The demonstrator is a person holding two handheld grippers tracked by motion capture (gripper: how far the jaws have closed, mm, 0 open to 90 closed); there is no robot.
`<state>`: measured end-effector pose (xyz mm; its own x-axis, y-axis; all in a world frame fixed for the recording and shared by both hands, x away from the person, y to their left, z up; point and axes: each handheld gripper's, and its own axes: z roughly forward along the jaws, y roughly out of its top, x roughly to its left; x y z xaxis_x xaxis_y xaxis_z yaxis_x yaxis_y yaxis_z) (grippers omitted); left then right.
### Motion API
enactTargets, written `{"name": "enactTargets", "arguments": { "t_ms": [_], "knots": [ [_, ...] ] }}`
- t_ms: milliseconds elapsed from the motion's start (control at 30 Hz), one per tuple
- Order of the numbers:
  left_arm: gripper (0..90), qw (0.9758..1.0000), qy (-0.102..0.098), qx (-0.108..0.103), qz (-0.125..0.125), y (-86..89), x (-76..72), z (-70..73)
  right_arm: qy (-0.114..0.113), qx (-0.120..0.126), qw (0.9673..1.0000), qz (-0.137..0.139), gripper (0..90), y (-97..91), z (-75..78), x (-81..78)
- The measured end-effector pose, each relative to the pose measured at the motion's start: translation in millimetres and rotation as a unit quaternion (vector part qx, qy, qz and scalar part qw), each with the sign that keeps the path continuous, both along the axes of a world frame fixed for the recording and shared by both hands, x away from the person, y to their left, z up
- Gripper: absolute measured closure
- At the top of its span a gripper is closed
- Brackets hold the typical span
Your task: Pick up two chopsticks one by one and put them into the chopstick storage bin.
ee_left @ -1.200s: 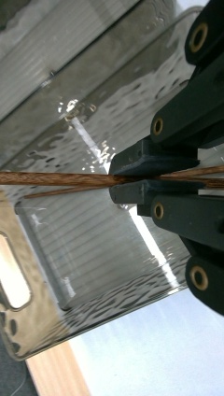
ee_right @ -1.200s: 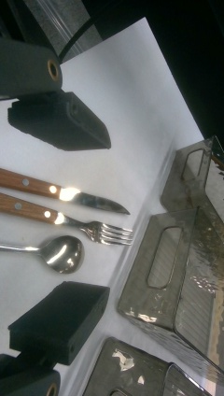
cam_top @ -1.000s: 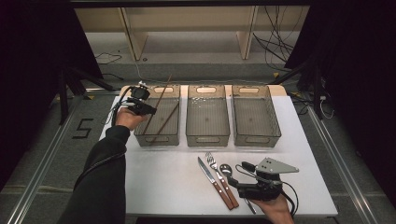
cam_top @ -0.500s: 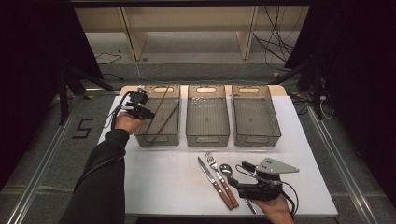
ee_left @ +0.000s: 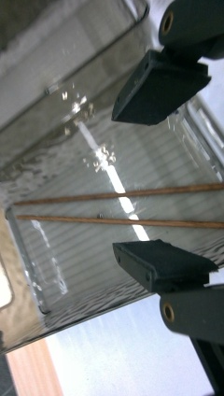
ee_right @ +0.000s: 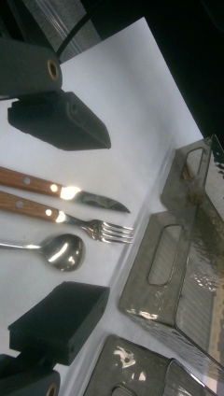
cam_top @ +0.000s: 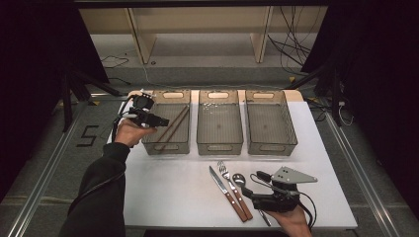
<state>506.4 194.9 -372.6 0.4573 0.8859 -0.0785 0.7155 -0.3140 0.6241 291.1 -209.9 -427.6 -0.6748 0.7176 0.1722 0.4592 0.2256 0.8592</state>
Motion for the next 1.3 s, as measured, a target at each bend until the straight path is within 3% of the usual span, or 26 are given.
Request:
{"name": "enactTargets", "arguments": {
  "t_ms": [200,233,300,367,733,1000,1300],
  "knots": [
    [23.8,0.9992,-0.030,-0.020,-0.016,-2.9,-30.4,6.8,0.002,-0.002,1.0000,0.001,24.5,-0.1,0.5,0.3],
    [22.8,0.9987,-0.038,-0.026,-0.022,-2.7,-41.1,7.1,0.003,-0.002,1.0000,0.000,24.4,-0.3,0.5,0.5],
    [22.0,0.9983,-0.042,-0.033,-0.024,-2.6,-46.8,7.3,0.005,-0.003,1.0000,-0.001,24.4,-0.7,0.4,0.8],
    [21.0,0.9964,-0.054,-0.058,-0.030,-1.5,-63.8,7.7,0.006,-0.006,1.0000,-0.002,24.4,-0.9,0.8,0.7],
    [18.8,0.9891,-0.086,-0.109,-0.049,-0.2,-109.9,-2.7,0.030,-0.025,0.9992,-0.011,25.2,-1.9,-1.2,4.2],
    [17.1,0.9831,-0.097,-0.136,-0.074,-7.4,-132.1,-23.2,0.055,-0.060,0.9966,-0.016,25.7,-2.0,-3.9,6.9],
    [16.0,0.9816,-0.100,-0.144,-0.076,-9.4,-148.3,-42.4,0.079,-0.085,0.9930,-0.026,26.5,-2.7,-7.3,10.2]
  ]
}}
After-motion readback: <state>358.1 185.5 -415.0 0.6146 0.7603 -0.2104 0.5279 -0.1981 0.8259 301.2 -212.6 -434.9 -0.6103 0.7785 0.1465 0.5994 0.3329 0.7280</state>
